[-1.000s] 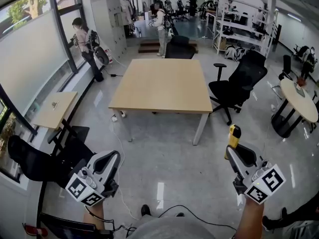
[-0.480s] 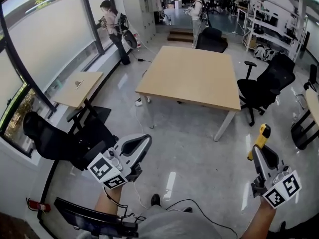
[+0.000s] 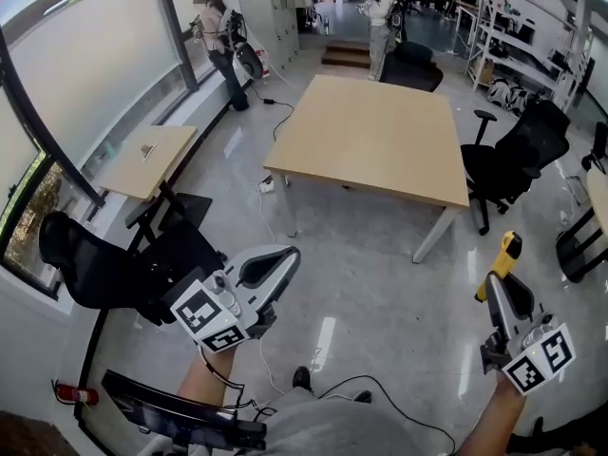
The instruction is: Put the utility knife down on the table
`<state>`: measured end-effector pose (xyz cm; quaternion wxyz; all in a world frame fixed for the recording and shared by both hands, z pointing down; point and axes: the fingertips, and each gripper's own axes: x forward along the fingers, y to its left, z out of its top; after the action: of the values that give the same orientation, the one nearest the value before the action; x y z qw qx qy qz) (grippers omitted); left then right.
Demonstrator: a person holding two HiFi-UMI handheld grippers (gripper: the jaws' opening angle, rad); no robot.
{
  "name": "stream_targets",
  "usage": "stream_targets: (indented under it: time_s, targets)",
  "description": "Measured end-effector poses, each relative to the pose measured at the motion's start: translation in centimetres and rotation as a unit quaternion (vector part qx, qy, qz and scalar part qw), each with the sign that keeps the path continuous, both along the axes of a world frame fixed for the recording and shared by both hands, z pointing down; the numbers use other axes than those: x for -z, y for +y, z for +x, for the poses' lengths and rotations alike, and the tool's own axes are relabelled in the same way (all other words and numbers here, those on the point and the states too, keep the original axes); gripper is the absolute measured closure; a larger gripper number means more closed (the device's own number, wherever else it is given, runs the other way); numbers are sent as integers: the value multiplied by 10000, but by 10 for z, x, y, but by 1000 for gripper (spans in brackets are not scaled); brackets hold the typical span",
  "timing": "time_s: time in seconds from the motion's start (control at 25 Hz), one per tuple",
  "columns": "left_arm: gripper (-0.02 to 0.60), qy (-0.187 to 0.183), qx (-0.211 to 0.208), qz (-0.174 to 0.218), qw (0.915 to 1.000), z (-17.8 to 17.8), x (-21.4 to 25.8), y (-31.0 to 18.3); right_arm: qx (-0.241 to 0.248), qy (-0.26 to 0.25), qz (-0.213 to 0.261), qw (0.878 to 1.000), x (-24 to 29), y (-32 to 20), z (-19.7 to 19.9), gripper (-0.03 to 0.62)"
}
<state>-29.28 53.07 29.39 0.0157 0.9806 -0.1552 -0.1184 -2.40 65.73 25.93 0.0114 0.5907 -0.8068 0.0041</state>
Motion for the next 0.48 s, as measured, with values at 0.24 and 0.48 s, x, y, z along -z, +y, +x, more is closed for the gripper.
stream_targets:
  time_s: [0.24, 0.48]
  targets:
    - [577, -21, -178, 15, 9998, -22, 0, -42, -169, -23, -18, 9999, -5, -38, -24, 533]
    - [575, -27, -242, 107, 9996, -51, 2, -79, -364, -28, 50, 9993, -2, -68, -47, 533]
